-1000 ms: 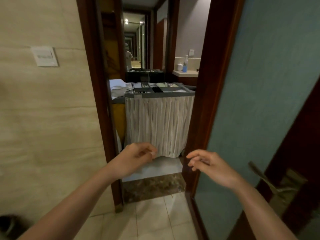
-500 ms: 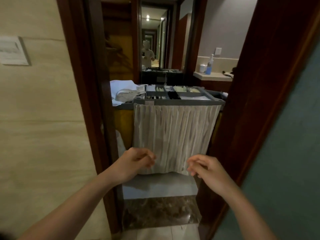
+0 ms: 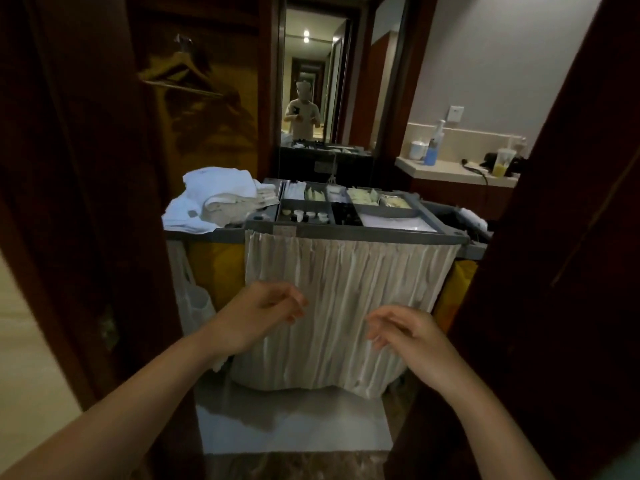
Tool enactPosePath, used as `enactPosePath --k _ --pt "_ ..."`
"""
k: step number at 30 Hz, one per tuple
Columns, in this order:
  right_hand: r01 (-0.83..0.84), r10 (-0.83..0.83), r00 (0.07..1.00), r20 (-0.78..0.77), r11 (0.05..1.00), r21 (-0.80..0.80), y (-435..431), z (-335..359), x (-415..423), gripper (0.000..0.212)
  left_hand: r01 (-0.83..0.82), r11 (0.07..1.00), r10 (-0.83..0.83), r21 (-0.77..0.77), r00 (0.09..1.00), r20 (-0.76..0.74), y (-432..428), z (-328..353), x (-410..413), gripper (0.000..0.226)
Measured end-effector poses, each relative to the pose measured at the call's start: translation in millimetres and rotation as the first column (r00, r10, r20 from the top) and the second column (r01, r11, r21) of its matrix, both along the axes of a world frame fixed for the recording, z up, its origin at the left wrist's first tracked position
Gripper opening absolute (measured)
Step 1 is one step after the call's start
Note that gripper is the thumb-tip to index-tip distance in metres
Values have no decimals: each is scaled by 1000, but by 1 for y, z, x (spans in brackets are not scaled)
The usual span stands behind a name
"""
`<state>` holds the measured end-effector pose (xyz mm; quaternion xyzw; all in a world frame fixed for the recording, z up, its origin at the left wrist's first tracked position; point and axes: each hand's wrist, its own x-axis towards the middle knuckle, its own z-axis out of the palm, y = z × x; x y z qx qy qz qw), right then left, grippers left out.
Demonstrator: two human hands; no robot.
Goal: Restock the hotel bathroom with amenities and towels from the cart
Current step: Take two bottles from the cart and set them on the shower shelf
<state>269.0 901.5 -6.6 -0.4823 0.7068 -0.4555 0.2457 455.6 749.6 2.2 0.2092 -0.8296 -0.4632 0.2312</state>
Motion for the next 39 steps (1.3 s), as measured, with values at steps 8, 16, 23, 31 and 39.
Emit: enactPosePath --k 8,16,23,31,39 --pt "36 -35 998 -42 999 31 -124 -12 -74 15 33 996 -28 -80 998 63 -135 -15 -84 16" --pt "138 -138 990 0 985 105 -247 -26 -143 16 101 993 -90 -58 981 173 -265 -19 -170 16" --pt "113 -92 983 -156 985 131 -315 -21 -184 13 148 988 -137 -33 965 225 -336 -24 -215 16" --pt "61 -31 977 -211 988 140 -386 -30 -254 17 43 993 -9 -114 959 284 -400 -32 -275 14" --pt "-24 55 980 -189 986 165 -469 -40 -351 11 -40 990 78 -134 951 298 -464 -31 -348 12"
